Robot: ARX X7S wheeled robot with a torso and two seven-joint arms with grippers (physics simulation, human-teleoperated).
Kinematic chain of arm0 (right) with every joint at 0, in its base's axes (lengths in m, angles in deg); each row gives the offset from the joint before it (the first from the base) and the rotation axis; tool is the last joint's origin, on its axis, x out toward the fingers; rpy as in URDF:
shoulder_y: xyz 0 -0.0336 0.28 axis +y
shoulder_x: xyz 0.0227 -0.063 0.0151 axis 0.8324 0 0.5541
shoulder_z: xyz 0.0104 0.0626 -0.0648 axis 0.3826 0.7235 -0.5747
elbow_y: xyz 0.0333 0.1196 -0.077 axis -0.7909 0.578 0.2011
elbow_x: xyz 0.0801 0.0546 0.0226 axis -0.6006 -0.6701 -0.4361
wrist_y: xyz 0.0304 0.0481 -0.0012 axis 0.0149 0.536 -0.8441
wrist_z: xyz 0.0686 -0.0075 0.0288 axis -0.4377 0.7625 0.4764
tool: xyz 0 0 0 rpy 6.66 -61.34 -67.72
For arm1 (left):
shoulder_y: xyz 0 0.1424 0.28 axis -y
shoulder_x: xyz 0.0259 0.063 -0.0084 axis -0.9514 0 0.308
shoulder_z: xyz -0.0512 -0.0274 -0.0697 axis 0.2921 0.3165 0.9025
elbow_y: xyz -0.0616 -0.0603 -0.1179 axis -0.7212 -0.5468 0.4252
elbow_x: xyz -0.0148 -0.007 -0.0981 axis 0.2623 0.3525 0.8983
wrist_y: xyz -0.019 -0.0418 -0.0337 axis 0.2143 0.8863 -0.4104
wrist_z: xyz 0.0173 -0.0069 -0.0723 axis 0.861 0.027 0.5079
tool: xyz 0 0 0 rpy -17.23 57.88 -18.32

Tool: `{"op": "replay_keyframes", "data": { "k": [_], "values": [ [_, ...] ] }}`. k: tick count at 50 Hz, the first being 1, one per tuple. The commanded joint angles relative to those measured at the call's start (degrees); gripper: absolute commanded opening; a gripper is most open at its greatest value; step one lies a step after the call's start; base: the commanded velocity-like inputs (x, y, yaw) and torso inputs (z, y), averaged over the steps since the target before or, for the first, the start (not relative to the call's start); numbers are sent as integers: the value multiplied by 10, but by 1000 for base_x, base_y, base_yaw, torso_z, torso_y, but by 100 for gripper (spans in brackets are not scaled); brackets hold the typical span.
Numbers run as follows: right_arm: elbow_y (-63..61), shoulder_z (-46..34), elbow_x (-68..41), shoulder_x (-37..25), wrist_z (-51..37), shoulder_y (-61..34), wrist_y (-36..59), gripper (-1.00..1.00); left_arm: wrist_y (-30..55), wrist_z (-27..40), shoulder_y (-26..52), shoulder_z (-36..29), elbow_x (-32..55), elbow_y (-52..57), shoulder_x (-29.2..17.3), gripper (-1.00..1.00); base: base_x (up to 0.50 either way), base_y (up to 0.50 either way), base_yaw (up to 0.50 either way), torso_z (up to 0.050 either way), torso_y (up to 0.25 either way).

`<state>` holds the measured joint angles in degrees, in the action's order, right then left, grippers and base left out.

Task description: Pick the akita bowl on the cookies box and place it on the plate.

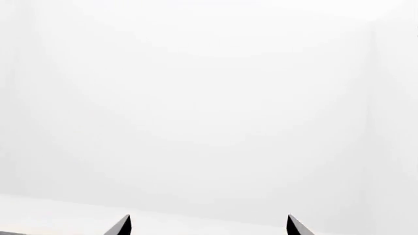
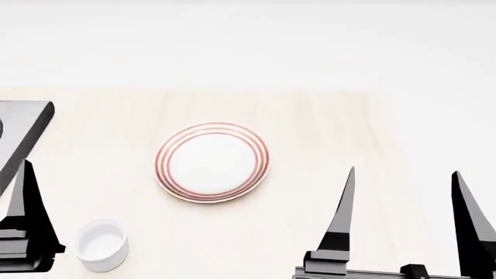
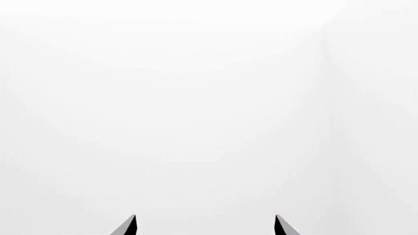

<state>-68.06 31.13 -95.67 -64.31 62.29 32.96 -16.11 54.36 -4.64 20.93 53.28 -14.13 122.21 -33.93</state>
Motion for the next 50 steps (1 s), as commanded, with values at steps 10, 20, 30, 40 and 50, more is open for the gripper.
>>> {"op": "replay_keyframes", "data": {
  "k": [10, 20, 30, 40, 50],
  "values": [
    [8, -3, -8, 1, -5, 2, -4, 100, -4, 5, -2, 0, 4, -2, -6, 100, 8, 313, 0, 0, 0],
    [9, -10, 0, -1, -8, 5, -7, 100, -4, 8, -2, -2, 6, -1, -8, 100, 0, 0, 0, 0, 0],
    [3, -3, -27, -5, 0, 6, -16, 100, -14, 11, -1, -6, -5, -8, -8, 100, 233, 0, 0, 0, 0],
    [11, -7, -3, -2, -13, 5, -24, 100, -24, 6, 0, -6, 4, -13, -9, 100, 450, 0, 0, 0, 0],
    [8, -5, -11, -5, -13, 8, -31, 100, -47, -10, -9, -1, 24, -4, -14, 100, 0, 0, 0, 47, 0]
  ]
}}
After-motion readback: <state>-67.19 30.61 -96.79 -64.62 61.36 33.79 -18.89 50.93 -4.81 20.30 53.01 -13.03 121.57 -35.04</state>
